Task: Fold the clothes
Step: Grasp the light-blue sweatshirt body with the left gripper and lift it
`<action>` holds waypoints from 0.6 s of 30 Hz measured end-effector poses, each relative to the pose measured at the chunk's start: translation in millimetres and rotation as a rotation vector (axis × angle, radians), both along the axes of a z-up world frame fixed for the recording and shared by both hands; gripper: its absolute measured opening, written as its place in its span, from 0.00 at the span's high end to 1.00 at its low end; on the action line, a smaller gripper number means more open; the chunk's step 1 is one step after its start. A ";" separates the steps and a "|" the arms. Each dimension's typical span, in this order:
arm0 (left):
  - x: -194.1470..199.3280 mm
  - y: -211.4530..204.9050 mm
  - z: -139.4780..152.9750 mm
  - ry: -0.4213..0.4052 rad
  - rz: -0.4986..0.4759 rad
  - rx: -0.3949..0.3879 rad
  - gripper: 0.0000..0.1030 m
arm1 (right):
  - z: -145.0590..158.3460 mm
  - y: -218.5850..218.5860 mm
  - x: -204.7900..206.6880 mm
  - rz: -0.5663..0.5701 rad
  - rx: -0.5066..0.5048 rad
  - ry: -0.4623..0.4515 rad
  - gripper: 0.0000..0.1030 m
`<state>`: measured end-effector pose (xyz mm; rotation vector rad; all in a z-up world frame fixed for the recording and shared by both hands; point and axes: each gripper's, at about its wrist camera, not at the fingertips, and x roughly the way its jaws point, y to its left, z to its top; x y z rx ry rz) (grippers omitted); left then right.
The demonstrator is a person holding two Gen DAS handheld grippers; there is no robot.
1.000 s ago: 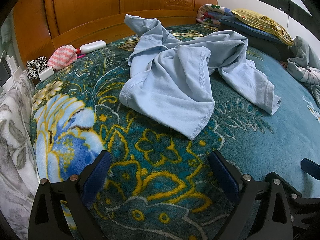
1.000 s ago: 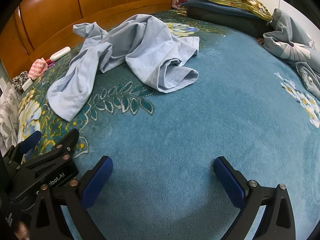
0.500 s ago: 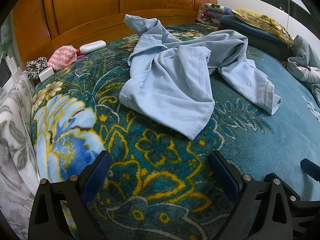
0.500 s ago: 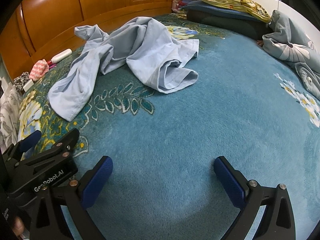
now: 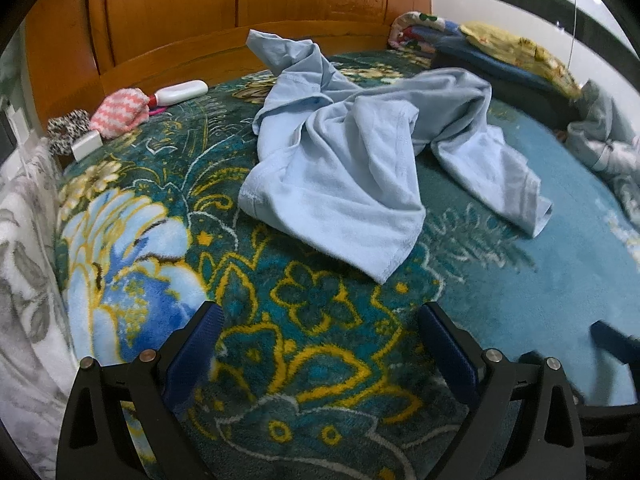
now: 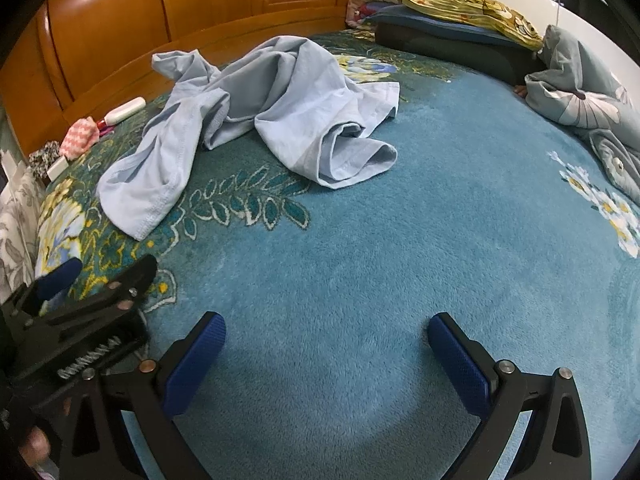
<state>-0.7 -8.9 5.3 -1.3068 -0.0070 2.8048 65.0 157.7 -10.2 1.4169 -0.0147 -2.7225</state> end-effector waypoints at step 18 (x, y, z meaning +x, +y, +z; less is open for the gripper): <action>-116.1 35.8 22.4 -0.089 -0.079 0.051 0.45 | 13.9 41.2 -5.6 -0.123 -0.071 -0.052 0.00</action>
